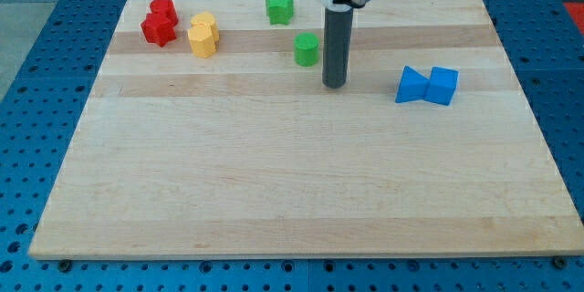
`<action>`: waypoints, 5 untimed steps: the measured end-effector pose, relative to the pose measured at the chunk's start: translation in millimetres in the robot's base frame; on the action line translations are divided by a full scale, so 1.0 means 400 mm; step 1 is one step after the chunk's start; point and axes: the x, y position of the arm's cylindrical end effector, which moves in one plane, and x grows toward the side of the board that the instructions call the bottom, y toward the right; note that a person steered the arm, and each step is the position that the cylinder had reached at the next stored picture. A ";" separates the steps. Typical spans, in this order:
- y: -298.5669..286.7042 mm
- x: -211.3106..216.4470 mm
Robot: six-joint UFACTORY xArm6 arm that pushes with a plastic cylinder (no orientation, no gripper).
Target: Push the green circle up a bit
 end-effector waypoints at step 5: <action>-0.080 -0.061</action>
